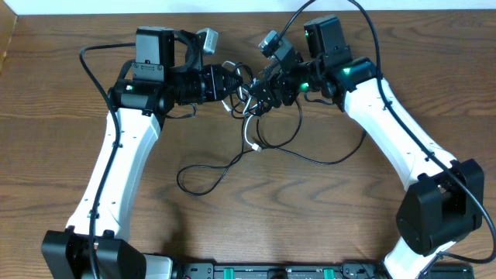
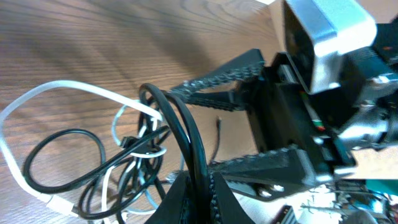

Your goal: Untangle cables

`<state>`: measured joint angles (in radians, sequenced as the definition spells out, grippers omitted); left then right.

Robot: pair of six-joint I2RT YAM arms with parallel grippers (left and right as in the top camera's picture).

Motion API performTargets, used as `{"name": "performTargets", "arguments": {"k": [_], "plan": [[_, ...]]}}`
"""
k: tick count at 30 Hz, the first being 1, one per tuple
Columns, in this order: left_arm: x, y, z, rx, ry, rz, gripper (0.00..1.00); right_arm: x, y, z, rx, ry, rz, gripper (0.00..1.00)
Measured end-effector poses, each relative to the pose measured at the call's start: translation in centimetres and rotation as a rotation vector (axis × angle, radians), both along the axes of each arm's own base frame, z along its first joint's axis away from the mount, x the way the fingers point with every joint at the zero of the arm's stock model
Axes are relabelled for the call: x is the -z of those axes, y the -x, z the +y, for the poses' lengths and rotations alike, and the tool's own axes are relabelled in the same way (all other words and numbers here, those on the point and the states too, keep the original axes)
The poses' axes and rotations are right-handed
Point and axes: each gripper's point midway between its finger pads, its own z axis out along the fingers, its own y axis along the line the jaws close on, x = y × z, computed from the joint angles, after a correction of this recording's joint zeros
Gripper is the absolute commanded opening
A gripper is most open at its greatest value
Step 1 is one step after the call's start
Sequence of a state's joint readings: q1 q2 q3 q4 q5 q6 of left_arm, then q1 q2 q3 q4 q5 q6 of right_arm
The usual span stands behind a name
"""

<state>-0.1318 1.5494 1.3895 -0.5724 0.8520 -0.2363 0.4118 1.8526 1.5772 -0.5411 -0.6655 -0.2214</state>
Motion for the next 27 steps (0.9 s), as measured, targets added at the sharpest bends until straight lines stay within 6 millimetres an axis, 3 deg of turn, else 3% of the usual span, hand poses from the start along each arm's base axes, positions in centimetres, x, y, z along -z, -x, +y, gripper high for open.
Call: {"name": "performTargets", "arguments": {"k": [11,17,19,22,27], "plan": [[-0.6,0.6,-0.7,0.042,0.048,0.006,0.08,3.2,-0.7,0.7,-0.047,0.023,0.004,0.55],[-1.1,1.0,-1.1,0.066,0.087,0.017,0.08,3.6,-1.4,3.4,-0.089,-0.036,-0.05,0.3],[-1.3,1.2,-1.3,0.075,0.101,0.024,0.07,3.5,-1.5,4.6,-0.089,-0.062,-0.052,0.3],[-1.5,1.4,-1.4,0.085,0.113,0.026,0.07,2.8,-1.4,5.8,-0.082,-0.098,-0.052,0.4],[-1.6,1.5,-1.4,0.093,0.125,0.029,0.07,2.2,-1.0,7.1,-0.069,-0.131,-0.025,0.45]]}}
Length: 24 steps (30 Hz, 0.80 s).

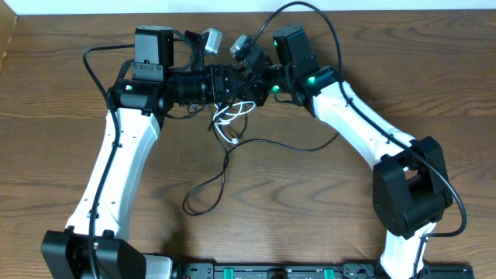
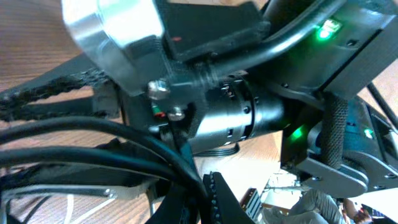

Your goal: Untangle cables

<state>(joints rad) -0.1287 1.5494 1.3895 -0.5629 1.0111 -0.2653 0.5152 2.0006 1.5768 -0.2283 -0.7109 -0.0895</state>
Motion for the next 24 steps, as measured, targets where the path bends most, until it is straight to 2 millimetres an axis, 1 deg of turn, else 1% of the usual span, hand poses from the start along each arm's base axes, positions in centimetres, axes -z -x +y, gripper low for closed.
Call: {"name": "performTargets", "arguments": {"k": [6,7,8,9,11,12,15,18,21,23,24], "plan": [[-0.4,0.0,-0.1,0.009,0.021,-0.008,0.08,-0.6,-0.7,0.8,0.056,-0.06,0.061,0.46],[-0.5,0.0,-0.1,0.009,0.024,-0.007,0.08,-0.7,-0.9,1.0,0.067,-0.078,0.071,0.45],[-0.6,-0.1,-0.1,0.007,0.028,-0.003,0.07,-1.0,-1.0,1.3,0.074,-0.096,0.077,0.4],[-0.6,-0.1,-0.2,0.007,0.031,-0.002,0.07,-1.1,-1.1,1.7,0.078,-0.111,0.087,0.32],[-0.8,-0.1,-0.2,0.011,0.04,-0.007,0.07,-1.3,-1.0,2.4,0.081,-0.138,0.108,0.05],[-0.9,-0.1,-0.3,0.015,0.045,-0.009,0.07,-1.1,-0.8,2.8,0.081,-0.147,0.132,0.01],[-1.2,0.0,-0.4,0.022,0.057,-0.009,0.07,-0.4,-0.5,3.2,0.084,-0.15,0.183,0.01],[-1.3,-0.1,-0.4,0.021,0.062,-0.012,0.07,0.4,-0.4,2.8,0.091,-0.137,0.224,0.01],[-1.1,-0.4,-0.2,0.004,0.05,-0.011,0.08,1.1,-0.9,1.5,0.118,-0.12,0.268,0.01],[-0.4,-0.7,0.4,-0.032,0.019,0.007,0.08,2.0,-1.7,-0.3,0.159,-0.098,0.311,0.01],[0.1,-0.9,0.9,-0.062,-0.006,0.02,0.07,2.6,-2.2,-1.5,0.192,-0.081,0.339,0.01]]}}
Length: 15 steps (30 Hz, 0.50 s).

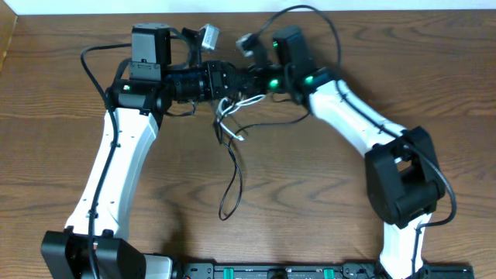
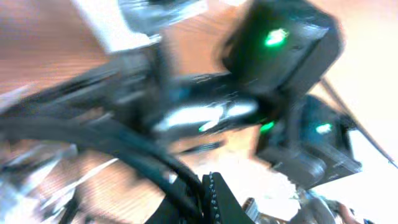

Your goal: Untangle cables

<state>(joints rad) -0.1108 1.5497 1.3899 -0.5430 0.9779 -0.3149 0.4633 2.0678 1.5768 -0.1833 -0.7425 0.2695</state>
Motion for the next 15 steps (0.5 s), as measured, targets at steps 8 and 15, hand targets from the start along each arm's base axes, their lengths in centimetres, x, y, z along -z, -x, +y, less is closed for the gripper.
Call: {"name": "performTargets", "arguments": {"k": [8,15], "plan": [[6.1,-1.0,6.4,-0.297,-0.35,0.153,0.08,3.2,-3.3,-8.8,0.207,0.112,0.154,0.01],[9.4,-0.4,10.3,-0.419,-0.58,0.239,0.08,4.0,-2.6,-10.1,0.213,0.129,0.22,0.01]]}}
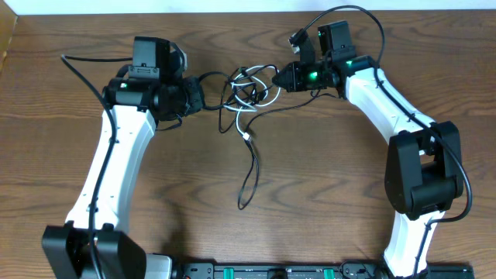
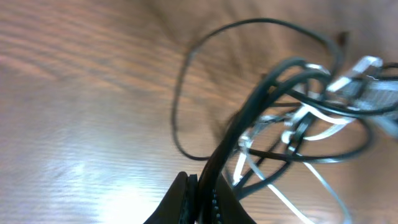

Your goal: Untangle cables

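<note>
A knot of black and white cables lies at the back middle of the table, stretched between the two arms. My left gripper is to its left, shut on a thick black cable that runs from the closed fingers into the knot. At the knot's right side my right gripper is closed on a loop of it. A thin black tail trails toward the front. A white cable end hangs just below the knot.
The wooden table runs to a pale wall along the back edge. Each arm's own black supply cable arcs over it: one at the left arm, one at the right arm. A dark rail lines the front edge.
The grippers stood close together over the knot; now they are apart, the left farther left, the right farther right. The knot is spread out between them and the black tail lies straighter.
First both grippers met at the knot, with a wide black loop lying to the front and right. Then the right arm was over at the left gripper and the loop had shrunk. After that only a tail trailed forward. Now the grippers are apart with the knot stretched between them.
</note>
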`<state>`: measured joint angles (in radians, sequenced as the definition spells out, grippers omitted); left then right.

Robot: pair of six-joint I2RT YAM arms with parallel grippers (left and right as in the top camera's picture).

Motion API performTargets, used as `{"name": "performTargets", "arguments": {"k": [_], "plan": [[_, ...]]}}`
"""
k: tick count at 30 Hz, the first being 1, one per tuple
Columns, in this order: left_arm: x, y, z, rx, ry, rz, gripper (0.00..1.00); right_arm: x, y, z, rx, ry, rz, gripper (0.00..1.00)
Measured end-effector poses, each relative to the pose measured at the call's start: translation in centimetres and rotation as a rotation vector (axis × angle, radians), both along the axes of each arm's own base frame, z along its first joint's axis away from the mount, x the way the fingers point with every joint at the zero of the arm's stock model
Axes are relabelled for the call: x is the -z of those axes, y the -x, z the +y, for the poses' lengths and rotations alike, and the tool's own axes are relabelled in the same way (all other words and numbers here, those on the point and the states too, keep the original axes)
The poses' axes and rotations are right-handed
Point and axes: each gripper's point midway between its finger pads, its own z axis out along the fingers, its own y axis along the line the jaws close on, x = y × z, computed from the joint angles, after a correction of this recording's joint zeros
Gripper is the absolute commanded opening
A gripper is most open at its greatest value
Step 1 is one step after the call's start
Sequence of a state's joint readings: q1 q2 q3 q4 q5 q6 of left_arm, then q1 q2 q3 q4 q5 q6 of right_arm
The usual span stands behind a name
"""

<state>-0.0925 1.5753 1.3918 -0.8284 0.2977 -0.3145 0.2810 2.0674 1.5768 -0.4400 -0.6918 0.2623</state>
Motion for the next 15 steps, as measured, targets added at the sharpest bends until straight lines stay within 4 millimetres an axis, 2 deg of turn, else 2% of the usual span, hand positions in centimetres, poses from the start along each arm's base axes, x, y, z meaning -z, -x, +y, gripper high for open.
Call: {"name": "performTargets", "arguments": {"k": [2,8,11,15], "plan": [[1.1,0.0,0.7,-0.018,-0.042,0.03,0.08,0.2,-0.1,-0.8,0.015,0.011,0.01,0.01],[5.5,-0.4,2.4,-0.031,-0.14,0.138,0.08,0.4,-1.7,-7.0,0.147,0.094,0.022,0.01],[7.9,-0.5,2.7,-0.03,-0.168,0.196,0.08,-1.0,-2.1,-9.3,0.191,0.119,-0.008,0.01],[9.3,-0.6,2.2,0.023,-0.155,0.215,0.08,-3.0,-2.0,-10.2,0.188,0.124,-0.058,0.01]]}}
